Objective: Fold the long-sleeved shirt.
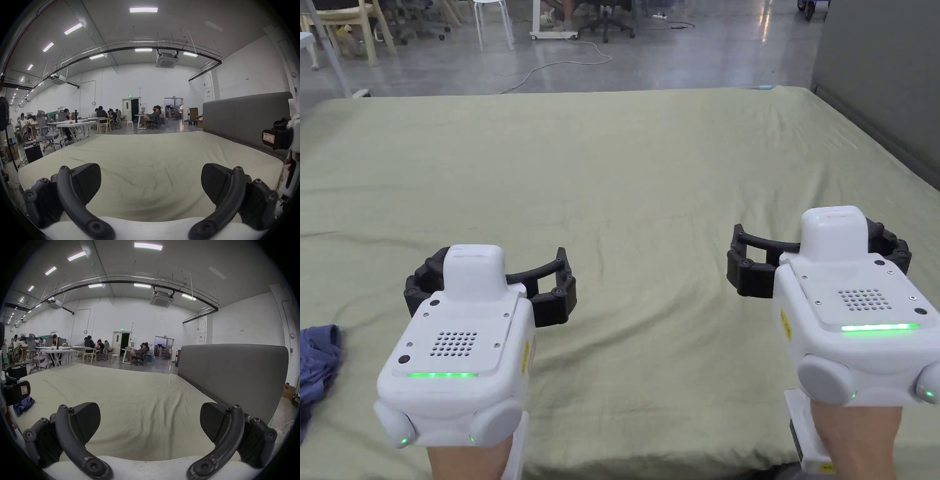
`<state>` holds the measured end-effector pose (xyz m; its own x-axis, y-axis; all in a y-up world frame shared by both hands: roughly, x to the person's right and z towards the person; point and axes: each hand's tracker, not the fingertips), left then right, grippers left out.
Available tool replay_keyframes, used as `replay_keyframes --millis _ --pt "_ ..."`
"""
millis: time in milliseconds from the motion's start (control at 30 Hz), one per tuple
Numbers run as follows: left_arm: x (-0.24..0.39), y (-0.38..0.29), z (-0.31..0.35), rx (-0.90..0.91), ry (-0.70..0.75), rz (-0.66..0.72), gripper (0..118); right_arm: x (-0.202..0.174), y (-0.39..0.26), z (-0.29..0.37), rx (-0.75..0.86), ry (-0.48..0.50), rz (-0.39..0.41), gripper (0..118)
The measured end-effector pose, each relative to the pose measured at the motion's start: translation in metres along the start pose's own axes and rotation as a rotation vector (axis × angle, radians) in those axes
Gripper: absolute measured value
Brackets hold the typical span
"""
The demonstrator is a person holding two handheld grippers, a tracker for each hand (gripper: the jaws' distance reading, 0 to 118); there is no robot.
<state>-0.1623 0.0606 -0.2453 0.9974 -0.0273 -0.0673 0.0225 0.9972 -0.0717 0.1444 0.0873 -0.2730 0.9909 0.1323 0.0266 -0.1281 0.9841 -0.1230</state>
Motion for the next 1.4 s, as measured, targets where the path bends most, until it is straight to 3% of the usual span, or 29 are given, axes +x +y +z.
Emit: replay_keyframes --millis 1400 --pt "0.0013 0.0011 0.0012 -0.006 -0.008 -0.017 118 -0.0006 -0.0025 -0.0014 -0.003 0.005 -0.003 118"
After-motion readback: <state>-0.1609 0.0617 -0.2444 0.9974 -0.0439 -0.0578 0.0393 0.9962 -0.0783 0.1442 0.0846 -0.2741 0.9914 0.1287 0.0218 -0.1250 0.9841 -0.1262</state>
